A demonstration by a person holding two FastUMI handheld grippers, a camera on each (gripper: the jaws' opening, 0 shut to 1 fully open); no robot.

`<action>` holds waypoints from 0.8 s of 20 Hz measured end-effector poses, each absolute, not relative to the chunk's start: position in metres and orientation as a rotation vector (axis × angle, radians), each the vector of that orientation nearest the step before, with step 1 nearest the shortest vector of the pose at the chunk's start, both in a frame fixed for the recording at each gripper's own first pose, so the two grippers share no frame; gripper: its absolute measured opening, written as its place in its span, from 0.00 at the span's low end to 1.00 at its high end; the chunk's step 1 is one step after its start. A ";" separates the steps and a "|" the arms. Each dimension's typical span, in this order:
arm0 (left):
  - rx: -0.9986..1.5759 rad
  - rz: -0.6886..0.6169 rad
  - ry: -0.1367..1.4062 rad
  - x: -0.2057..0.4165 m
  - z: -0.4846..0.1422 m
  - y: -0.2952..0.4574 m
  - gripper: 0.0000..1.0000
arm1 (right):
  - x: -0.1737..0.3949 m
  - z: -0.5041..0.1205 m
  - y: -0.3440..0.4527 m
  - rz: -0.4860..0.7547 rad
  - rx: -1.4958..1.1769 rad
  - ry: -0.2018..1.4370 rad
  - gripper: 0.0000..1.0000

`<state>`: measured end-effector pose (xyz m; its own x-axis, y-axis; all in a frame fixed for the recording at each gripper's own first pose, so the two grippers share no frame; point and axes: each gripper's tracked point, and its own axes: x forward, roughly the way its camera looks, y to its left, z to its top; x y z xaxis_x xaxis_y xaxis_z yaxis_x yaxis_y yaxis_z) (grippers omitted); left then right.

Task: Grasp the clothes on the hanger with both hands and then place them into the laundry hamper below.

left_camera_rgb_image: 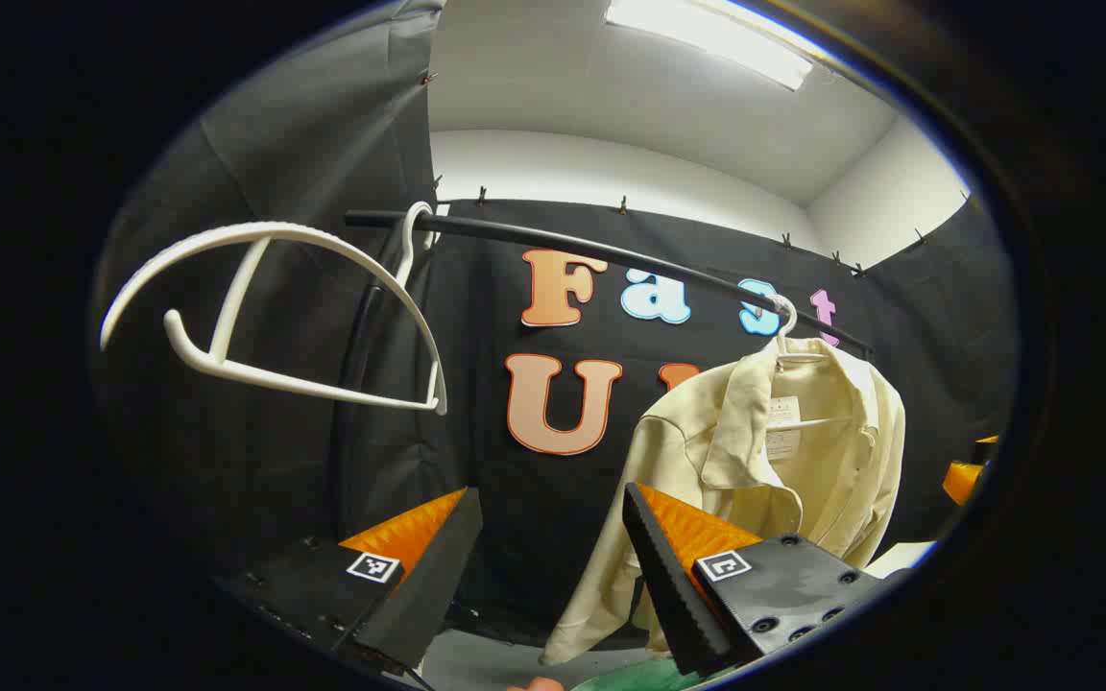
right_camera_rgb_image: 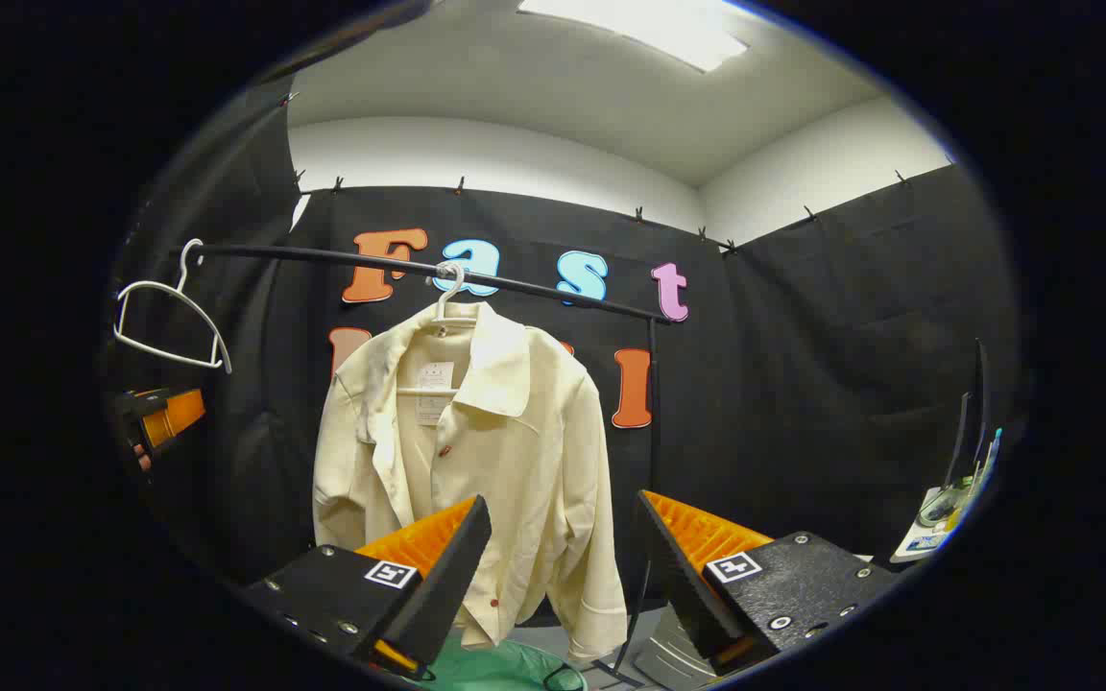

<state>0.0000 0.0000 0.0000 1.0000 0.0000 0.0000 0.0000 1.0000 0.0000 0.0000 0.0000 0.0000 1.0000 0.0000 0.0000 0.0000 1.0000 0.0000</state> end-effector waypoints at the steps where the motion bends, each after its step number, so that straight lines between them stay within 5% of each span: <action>1: 0.001 0.000 -0.001 0.001 0.000 0.000 1.00 | 0.001 -0.001 0.001 0.002 0.001 0.001 0.94; 16: -0.001 -0.040 0.000 0.002 0.000 -0.009 0.96 | 0.002 -0.003 0.008 0.019 0.005 0.010 0.94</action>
<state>0.0019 -0.0090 0.0005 0.9992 -0.0403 -0.0001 0.0403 0.9992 -0.0014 0.0016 0.0084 -0.0029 0.9998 0.0192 -0.0103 -0.0192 0.9998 0.0050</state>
